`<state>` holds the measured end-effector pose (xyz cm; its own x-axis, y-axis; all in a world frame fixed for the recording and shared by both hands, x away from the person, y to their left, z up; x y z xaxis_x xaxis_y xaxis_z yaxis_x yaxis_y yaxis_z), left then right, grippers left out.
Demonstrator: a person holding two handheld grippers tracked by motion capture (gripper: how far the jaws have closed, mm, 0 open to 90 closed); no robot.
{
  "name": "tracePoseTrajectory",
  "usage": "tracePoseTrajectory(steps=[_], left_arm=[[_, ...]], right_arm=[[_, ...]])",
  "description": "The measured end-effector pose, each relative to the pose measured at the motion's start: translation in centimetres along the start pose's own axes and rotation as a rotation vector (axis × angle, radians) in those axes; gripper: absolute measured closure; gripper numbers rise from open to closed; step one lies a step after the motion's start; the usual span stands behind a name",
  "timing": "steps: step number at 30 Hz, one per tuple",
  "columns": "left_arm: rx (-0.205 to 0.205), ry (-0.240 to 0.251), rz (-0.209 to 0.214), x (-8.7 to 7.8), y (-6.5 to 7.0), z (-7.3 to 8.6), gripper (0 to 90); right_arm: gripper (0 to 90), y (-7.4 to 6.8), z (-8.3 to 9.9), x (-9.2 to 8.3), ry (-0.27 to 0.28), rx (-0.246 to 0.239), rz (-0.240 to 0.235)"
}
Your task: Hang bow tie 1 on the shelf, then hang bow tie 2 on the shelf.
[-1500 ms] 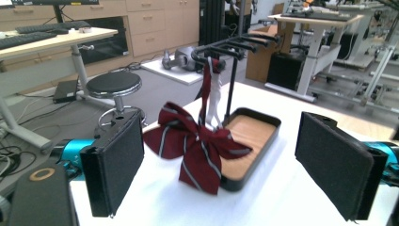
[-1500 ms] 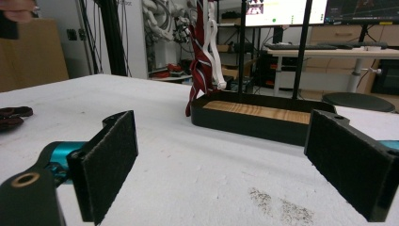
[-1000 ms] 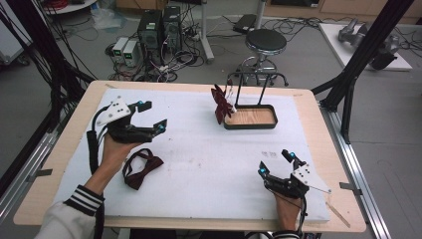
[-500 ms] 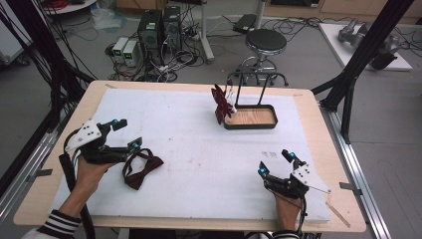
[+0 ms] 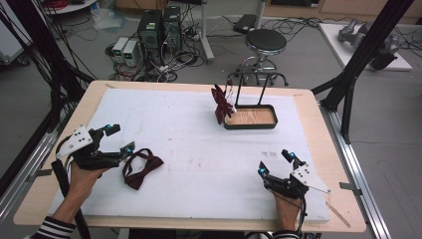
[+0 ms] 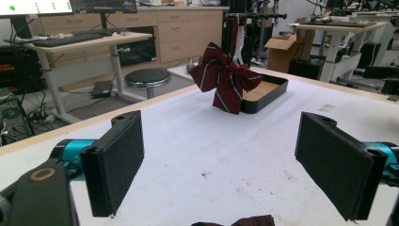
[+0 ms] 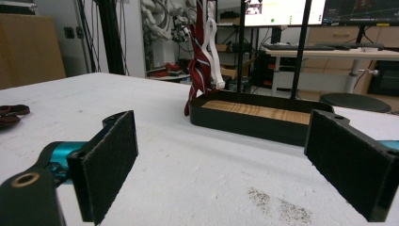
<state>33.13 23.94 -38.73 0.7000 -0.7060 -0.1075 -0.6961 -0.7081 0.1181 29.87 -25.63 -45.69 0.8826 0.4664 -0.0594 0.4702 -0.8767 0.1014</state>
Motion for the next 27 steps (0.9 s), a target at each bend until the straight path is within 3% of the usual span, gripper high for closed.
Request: tracePoseTrajectory(steps=[22,27], left_arm=[[-0.011,-0.07,0.005,-0.35,0.34,0.03,16.3],[-0.012,-0.117,-0.018,-0.3,0.29,0.34,16.4]], right_arm=[[9.4,0.01,0.0,0.01,0.002,0.002,-0.002],[9.4,0.0,-0.01,-0.01,0.002,0.005,-0.008]])
Point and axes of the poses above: each handheld gripper's, and its own axes: x roughly forward along the jaws, z roughly out of its underside, y roughly to its right, the point moved 5 cm from there along x, roughly forward along the jaws, and after that the axes turned 7 degrees about -x, right-handed, at the moved point
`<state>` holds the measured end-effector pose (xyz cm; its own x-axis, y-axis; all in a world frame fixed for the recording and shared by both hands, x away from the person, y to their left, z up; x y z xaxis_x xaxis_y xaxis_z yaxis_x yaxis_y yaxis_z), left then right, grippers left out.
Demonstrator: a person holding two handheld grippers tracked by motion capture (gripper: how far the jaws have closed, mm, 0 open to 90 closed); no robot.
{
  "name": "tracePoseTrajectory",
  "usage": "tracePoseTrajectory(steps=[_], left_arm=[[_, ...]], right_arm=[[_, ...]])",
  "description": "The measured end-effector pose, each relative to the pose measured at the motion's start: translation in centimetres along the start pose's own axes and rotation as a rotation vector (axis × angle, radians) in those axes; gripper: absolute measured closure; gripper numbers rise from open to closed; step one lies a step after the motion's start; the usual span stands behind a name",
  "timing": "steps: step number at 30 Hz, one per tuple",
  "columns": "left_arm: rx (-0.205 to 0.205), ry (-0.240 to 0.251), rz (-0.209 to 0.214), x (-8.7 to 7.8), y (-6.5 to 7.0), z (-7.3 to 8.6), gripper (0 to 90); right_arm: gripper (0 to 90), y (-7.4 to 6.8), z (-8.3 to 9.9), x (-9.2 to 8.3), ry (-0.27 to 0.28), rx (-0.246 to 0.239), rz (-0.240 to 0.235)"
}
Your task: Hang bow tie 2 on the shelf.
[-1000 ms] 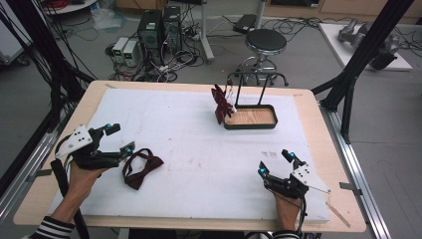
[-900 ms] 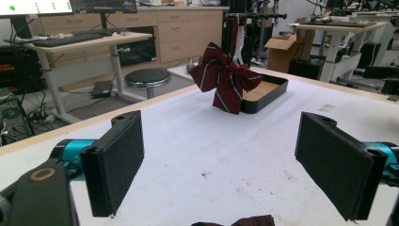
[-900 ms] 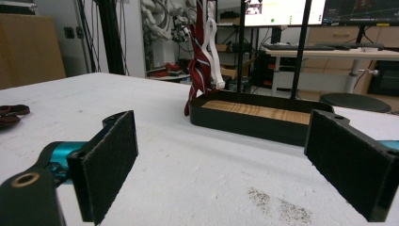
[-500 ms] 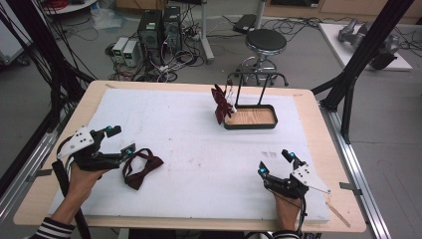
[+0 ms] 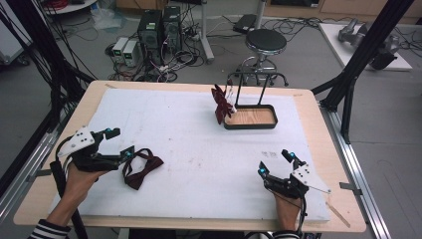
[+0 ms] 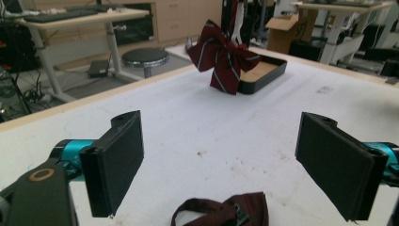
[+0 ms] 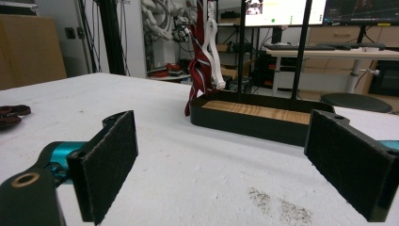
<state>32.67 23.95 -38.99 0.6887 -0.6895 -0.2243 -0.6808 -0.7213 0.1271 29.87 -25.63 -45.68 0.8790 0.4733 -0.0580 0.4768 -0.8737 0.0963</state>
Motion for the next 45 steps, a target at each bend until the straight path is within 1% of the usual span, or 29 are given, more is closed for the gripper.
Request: tracePoseTrajectory(steps=[2,3,6,9,11,16,18,20,22,26,28,31,34,36,38,42,45], left_arm=[[0.001,-0.024,-0.004,0.1,0.1,0.1,16.4],[0.004,-0.04,-0.014,0.0,0.2,0.2,16.4],[0.007,-0.08,-0.008,0.0,0.6,0.3,16.4],[0.019,-0.122,-0.015,-0.2,0.9,0.4,16.5],[0.014,-0.141,-0.018,-0.2,1.1,0.6,16.5],[0.014,-0.213,-0.033,-0.4,1.6,1.2,16.6],[0.034,-0.232,-0.039,-0.4,1.8,1.5,17.1],[0.039,-0.265,-0.041,-0.4,2.0,1.9,19.2],[0.053,-0.306,-0.054,-0.3,2.1,2.3,19.3],[0.062,-0.366,-0.043,0.1,2.7,2.8,19.6],[0.057,-0.391,-0.033,0.3,2.9,3.1,20.5],[0.071,-0.443,-0.027,0.5,3.3,3.6,21.5],[0.076,-0.478,-0.022,0.8,3.6,4.0,22.8],[0.082,-0.51,-0.009,0.9,3.8,4.5,25.5],[0.079,-0.55,0.005,1.1,4.0,5.0,26.9],[0.075,-0.602,0.004,1.5,4.1,5.8,29.1],[0.073,-0.633,-0.006,1.7,4.1,6.2,30.9]], right_arm=[[9.4,0.0,0.0,0.0,0.001,0.0,0.0],[9.4,0.1,0.0,0.0,0.002,-0.003,0.0],[9.4,0.0,0.0,0.0,0.003,-0.001,0.0],[9.4,0.0,0.0,0.0,0.003,-0.001,0.0],[9.4,0.0,0.0,0.0,0.003,-0.002,0.0],[9.4,0.1,0.0,0.0,0.005,-0.004,-0.001],[9.4,0.0,0.0,0.0,0.003,-0.002,0.0],[9.4,0.0,0.0,0.0,0.005,-0.003,-0.001],[9.4,0.0,0.0,0.0,0.005,-0.002,-0.001],[9.4,0.1,0.0,0.0,0.006,-0.005,-0.001],[9.4,0.0,0.0,0.0,0.005,-0.003,-0.001],[9.4,0.1,0.0,0.0,0.008,-0.005,-0.001],[9.4,0.1,0.0,0.0,0.01,-0.008,0.0],[9.4,0.1,0.0,0.0,0.01,-0.007,0.0],[9.4,0.1,0.0,0.0,0.011,-0.009,0.0],[9.4,0.1,0.0,-0.1,0.008,0.004,-0.002],[9.4,0.1,0.0,-0.1,0.01,-0.001,-0.001]])
Point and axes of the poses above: each handheld gripper's, and its own axes: x roughly forward along the jaws, z roughly out of its underside, y roughly to its right, the point moved 5 cm from there along x, roughly forward along the jaws, and after that the axes turned 7 degrees about -x, right-handed, at the moved point
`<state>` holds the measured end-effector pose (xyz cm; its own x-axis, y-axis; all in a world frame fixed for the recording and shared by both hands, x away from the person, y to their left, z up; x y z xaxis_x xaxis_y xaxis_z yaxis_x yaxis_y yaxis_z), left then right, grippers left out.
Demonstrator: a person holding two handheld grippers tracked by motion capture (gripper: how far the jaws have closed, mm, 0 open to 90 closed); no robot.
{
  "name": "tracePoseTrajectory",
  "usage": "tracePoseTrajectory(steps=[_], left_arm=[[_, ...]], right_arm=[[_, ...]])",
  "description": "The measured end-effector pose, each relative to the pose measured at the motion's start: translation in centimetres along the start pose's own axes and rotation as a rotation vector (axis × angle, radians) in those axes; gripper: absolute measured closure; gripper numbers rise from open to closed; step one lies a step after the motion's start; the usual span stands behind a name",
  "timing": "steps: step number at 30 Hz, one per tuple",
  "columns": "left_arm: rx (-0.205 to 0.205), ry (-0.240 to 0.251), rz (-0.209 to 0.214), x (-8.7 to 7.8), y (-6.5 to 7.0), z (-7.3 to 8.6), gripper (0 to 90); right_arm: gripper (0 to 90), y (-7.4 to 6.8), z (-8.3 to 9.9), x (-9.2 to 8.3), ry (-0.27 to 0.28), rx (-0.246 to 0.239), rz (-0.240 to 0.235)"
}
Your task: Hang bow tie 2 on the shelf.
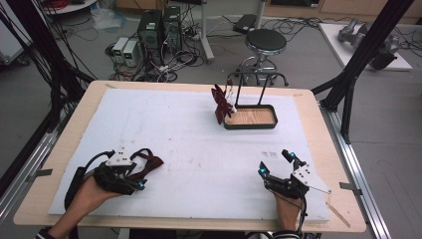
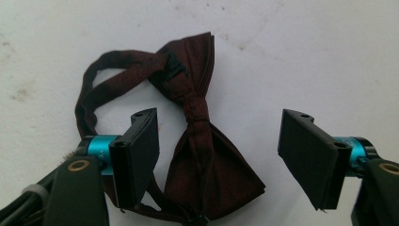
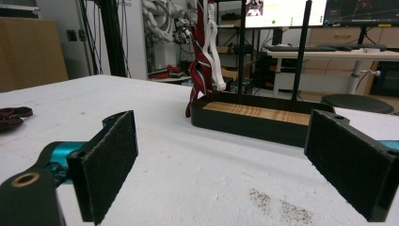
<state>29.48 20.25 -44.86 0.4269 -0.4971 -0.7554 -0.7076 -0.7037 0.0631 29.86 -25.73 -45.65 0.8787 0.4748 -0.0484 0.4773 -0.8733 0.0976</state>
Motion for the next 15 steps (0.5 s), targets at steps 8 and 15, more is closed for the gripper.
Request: tracePoseTrajectory(steps=[8,15], left_arm=[[-0.003,-0.064,-0.005,0.77,-0.13,0.49,37.5],[-0.009,-0.099,-0.023,1.11,-0.32,0.62,40.7]], right_arm=[[9.4,0.0,0.01,-0.02,0.0,0.001,0.001],[9.4,0.0,0.01,-0.01,0.0,0.0,0.001]])
Point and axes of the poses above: each handheld gripper's, and its own axes: x roughly forward along the jaws, z roughly out of its underside, y roughly to its right, the point moved 5 cm from there along x, roughly forward along the jaws, and after that the axes turned 7 degrees about -x, right-handed, at the moved point
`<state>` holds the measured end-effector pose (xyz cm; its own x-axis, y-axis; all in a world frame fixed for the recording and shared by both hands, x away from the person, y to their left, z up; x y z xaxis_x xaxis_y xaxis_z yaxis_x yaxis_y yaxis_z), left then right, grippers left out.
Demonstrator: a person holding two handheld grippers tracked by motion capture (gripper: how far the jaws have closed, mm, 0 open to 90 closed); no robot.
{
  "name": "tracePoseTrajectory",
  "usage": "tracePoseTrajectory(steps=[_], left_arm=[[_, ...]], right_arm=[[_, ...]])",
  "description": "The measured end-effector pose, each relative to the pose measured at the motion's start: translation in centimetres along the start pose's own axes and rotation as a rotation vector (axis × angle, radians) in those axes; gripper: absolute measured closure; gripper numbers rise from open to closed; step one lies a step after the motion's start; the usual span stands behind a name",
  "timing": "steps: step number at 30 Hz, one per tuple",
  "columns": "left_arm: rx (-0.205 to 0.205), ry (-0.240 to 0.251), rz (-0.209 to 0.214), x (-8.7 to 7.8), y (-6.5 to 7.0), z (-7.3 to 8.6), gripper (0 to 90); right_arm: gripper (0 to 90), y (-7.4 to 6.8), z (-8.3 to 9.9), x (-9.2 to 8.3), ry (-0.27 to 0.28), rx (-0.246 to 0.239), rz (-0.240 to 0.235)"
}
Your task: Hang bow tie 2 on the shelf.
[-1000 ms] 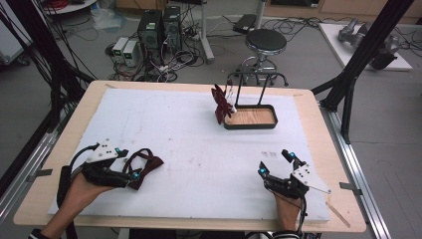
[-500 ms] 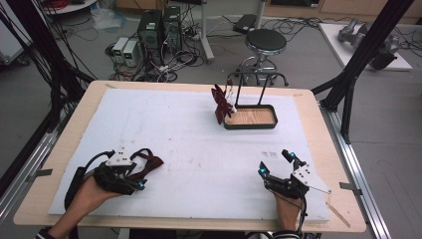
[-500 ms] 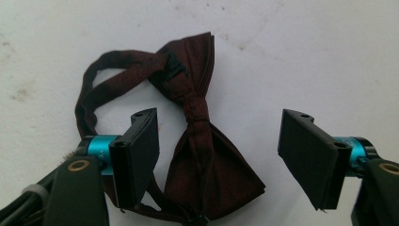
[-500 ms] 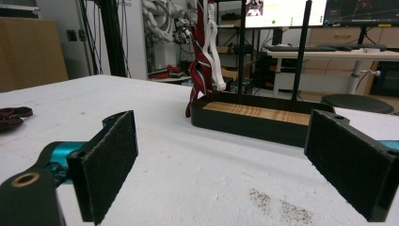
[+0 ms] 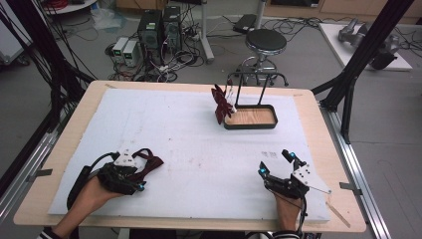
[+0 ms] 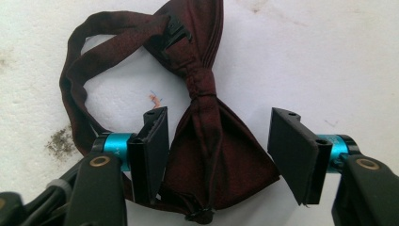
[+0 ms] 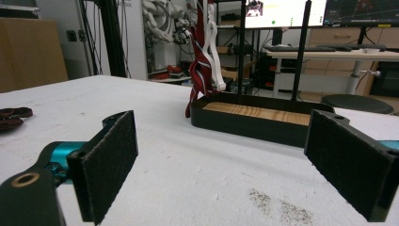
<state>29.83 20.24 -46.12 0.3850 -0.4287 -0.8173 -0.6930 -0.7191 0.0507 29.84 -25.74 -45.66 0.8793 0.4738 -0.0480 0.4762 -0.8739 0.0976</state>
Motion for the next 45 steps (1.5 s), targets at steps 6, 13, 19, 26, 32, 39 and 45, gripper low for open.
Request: tracePoseTrajectory(steps=[6,13,19,26,32,39,45], left_arm=[[-0.029,-0.01,0.006,0.04,-0.22,-0.04,46.0],[-0.042,-0.024,0.001,-0.02,-0.56,-0.01,56.4],[-0.041,-0.035,0.011,-0.02,-0.71,0.02,63.5],[-0.034,-0.032,0.029,-0.29,-0.91,-0.04,76.9],[-0.04,-0.017,0.034,-0.37,-0.97,0.0,80.5],[-0.039,-0.004,0.031,-0.46,-0.97,-0.07,81.3],[-0.054,0.054,0.046,-0.9,-0.94,-0.52,81.6]], right_arm=[[9.3,-0.03,0.0,-0.02,0.0,0.003,-0.001],[9.4,-0.03,-0.01,-0.02,0.002,0.004,0.0],[9.4,-0.03,-0.01,-0.02,0.001,0.005,0.0],[9.3,-0.01,-0.01,-0.02,0.001,0.003,0.001],[9.3,-0.01,-0.01,-0.02,0.0,0.003,0.0],[9.4,-0.01,0.0,-0.02,-0.001,0.004,0.0],[9.4,-0.02,0.0,-0.02,-0.001,0.004,0.0]])
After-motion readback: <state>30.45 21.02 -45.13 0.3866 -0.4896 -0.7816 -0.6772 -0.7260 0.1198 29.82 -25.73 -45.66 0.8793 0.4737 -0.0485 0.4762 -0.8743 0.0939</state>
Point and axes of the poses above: each handheld gripper's, and its own axes: x roughly forward along the jaws, z roughly out of its underside, y roughly to its right, the point moved 5 cm from there along x, roughly forward along the jaws, and after that the axes turned 7 degrees about -x, right-handed, at the moved point
